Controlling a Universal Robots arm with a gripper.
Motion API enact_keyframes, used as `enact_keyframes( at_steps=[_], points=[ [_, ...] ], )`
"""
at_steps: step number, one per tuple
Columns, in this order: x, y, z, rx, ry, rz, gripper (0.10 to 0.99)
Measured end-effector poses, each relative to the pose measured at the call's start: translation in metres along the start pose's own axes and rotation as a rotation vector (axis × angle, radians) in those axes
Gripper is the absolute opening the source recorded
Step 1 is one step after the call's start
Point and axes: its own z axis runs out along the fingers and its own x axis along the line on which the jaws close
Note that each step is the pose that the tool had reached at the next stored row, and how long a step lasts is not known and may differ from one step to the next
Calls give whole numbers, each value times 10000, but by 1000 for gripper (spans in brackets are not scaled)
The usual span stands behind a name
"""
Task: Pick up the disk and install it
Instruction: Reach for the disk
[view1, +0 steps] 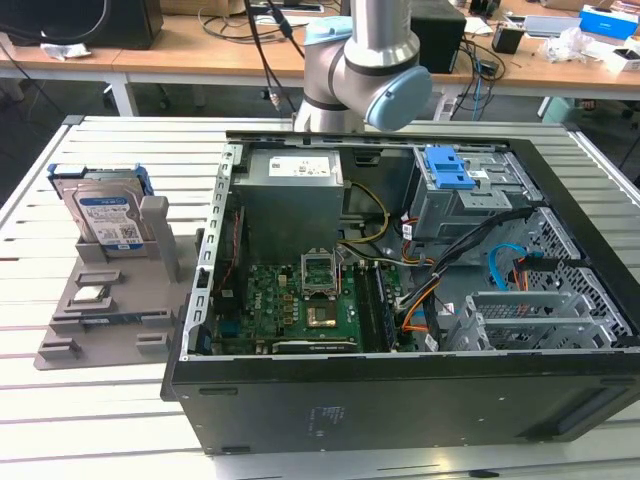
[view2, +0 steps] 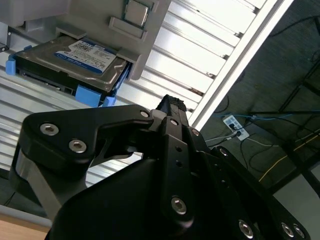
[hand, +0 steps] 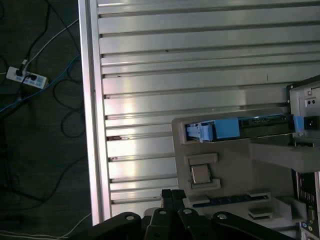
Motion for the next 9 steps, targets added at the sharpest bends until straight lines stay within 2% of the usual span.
enact_keyframes(
  at_steps=[5, 9],
  points=[
    [60, -5, 0, -1, 0, 0, 106],
    [57, -4, 0, -1, 0, 1, 106]
  ],
)
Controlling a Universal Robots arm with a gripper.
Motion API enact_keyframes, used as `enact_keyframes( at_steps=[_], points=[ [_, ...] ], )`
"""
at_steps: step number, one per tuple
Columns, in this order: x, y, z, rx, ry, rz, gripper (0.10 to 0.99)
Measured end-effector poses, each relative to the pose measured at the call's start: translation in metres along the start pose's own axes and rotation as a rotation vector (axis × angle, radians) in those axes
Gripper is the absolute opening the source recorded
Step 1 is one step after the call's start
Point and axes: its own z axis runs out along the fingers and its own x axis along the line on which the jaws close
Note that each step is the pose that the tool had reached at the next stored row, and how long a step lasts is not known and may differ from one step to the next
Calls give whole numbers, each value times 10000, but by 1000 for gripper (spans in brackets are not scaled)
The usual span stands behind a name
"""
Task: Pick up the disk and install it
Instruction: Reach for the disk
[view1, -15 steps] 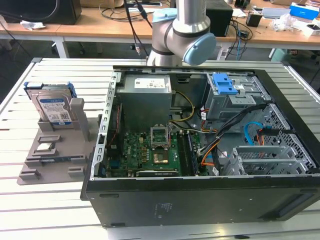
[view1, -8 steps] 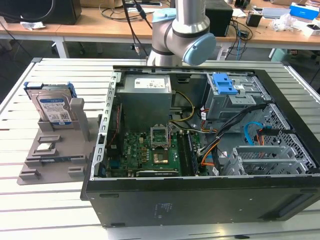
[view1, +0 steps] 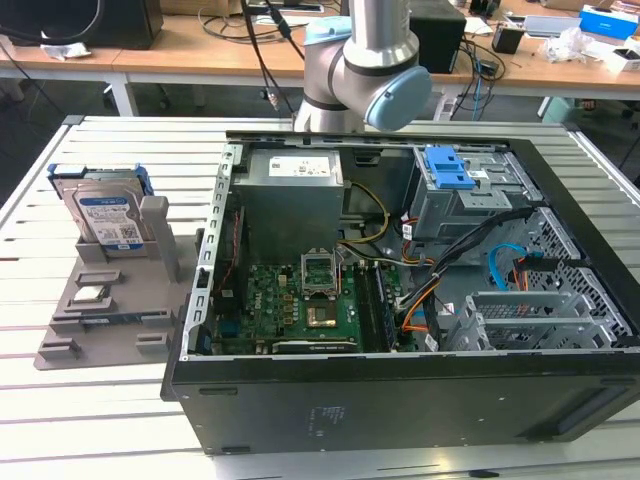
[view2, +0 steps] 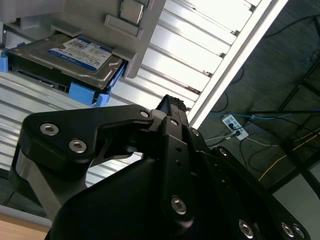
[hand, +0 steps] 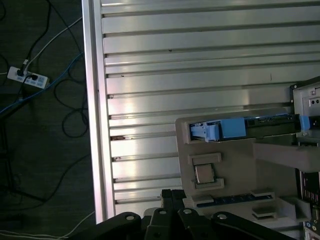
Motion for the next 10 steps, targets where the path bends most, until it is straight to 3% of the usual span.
enact_keyframes(
  at_steps=[3, 5, 10],
  points=[
    [-73, 5, 3, 1, 2, 0, 106],
    [-177, 13, 10, 1, 14, 0, 106],
    [-542, 41, 55, 36, 139, 5, 106]
  ],
)
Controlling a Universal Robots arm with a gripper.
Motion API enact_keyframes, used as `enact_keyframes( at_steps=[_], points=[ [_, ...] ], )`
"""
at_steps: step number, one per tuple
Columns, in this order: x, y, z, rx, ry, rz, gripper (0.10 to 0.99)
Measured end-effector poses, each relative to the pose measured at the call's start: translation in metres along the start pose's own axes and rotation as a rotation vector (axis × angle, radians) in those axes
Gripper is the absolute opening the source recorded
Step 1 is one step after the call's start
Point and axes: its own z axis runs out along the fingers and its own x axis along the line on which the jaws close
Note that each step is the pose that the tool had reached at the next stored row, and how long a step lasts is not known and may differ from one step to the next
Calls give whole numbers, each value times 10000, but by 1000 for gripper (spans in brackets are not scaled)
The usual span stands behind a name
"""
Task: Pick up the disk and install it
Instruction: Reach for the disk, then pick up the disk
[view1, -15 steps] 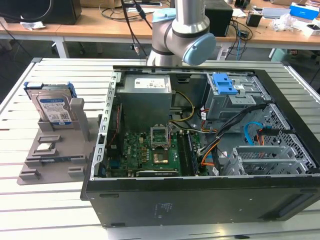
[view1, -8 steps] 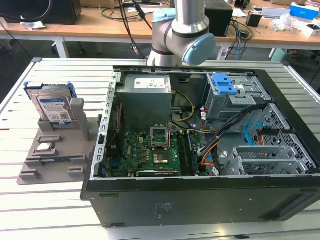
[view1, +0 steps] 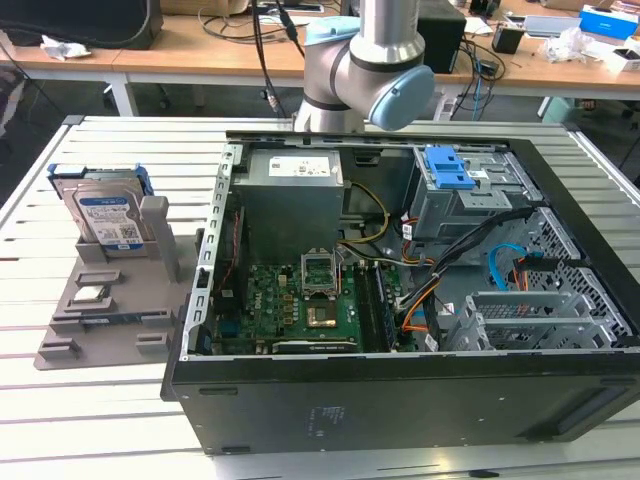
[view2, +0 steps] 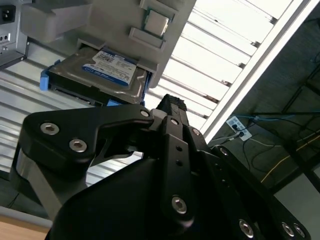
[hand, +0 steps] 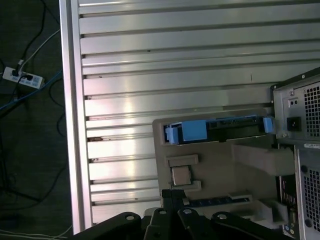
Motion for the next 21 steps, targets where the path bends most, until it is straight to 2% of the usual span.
enact_keyframes(
  at_steps=[3, 5, 18, 21],
  points=[
    [-154, 15, 13, 14, 40, 1, 106],
    [-182, 17, 14, 14, 45, 1, 106],
    [-194, 18, 13, 15, 47, -14, 106],
    [-193, 18, 14, 11, 64, -462, 106]
  ],
)
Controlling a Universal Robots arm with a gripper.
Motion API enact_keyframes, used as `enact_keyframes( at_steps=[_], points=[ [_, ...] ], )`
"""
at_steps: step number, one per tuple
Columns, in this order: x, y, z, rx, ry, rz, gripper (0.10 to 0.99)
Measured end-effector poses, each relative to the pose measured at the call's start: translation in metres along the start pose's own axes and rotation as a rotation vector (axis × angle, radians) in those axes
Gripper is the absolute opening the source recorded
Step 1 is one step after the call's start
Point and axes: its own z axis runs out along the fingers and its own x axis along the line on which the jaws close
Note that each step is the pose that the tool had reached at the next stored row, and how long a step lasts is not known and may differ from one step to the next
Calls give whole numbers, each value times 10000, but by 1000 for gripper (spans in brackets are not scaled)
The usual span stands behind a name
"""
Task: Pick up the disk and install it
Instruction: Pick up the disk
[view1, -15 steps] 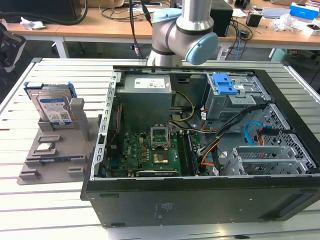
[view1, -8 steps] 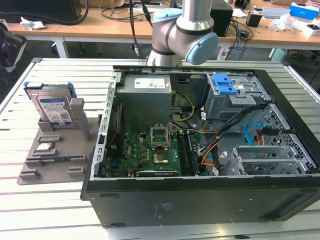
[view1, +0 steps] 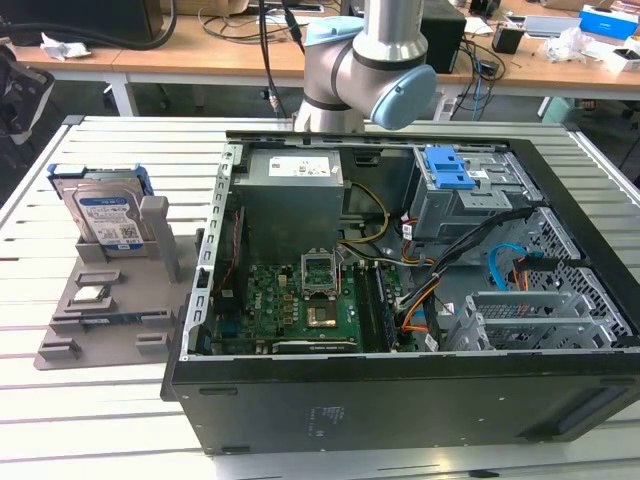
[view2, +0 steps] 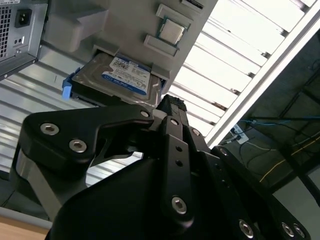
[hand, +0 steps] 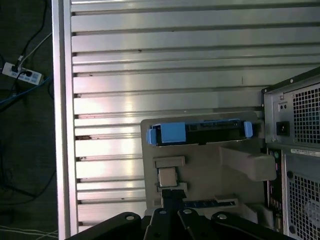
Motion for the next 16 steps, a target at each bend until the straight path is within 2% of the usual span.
enact_keyframes(
  at_steps=[8, 16],
  points=[
    [0, 1, 0, -7, 54, -1338, 106],
    [0, 1, 0, -10, 84, -2078, 106]
  ],
)
